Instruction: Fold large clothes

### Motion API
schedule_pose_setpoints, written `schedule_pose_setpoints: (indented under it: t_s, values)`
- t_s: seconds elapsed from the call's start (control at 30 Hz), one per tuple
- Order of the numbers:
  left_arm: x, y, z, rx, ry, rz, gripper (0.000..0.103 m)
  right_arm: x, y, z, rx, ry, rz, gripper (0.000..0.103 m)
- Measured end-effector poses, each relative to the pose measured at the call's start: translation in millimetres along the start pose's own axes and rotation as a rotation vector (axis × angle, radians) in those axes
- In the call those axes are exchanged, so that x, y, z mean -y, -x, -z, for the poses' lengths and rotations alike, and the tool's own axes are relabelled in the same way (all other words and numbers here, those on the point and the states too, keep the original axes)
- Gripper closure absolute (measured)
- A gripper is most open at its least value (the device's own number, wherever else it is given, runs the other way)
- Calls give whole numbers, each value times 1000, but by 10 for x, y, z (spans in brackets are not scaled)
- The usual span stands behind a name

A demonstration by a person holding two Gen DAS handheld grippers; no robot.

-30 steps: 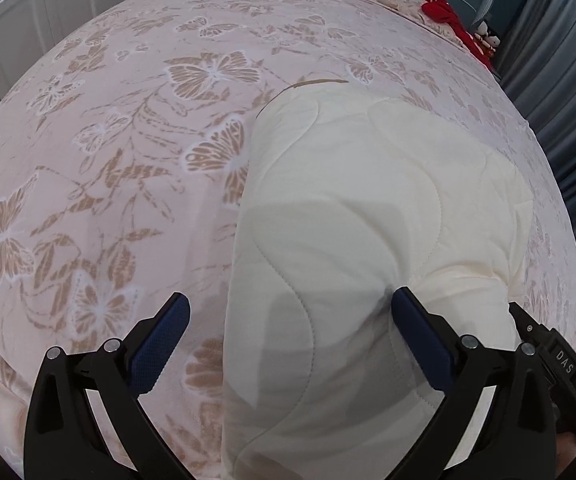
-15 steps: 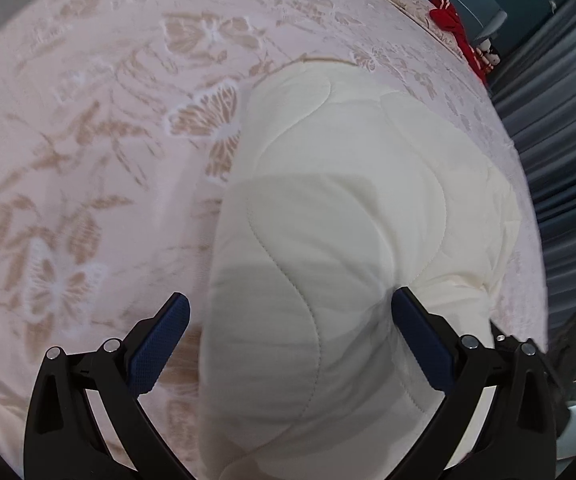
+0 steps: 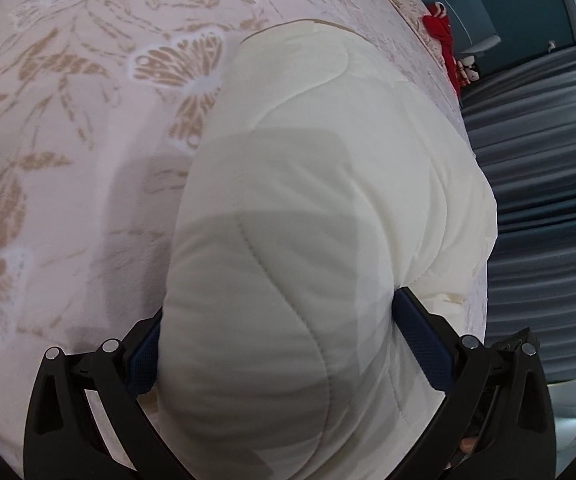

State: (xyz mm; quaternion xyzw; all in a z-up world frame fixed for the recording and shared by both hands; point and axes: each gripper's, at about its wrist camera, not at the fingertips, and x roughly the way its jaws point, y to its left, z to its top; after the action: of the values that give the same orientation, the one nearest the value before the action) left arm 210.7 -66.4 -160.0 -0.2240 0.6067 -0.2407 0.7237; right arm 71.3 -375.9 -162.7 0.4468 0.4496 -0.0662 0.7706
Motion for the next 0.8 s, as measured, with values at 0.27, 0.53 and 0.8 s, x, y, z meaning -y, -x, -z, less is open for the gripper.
schedule_pose_setpoints:
  t_s: [0.27, 0.53, 0.8]
  values:
    - [425, 250, 37, 42, -181, -33, 32, -203, 186, 32, 15, 31, -69, 76]
    - [954, 906, 49, 149, -379, 25, 44, -598, 843, 158, 150, 111, -101, 78]
    - [1329, 1841, -5, 326, -497, 132, 44, -1359, 1665, 198, 339, 259, -168, 78]
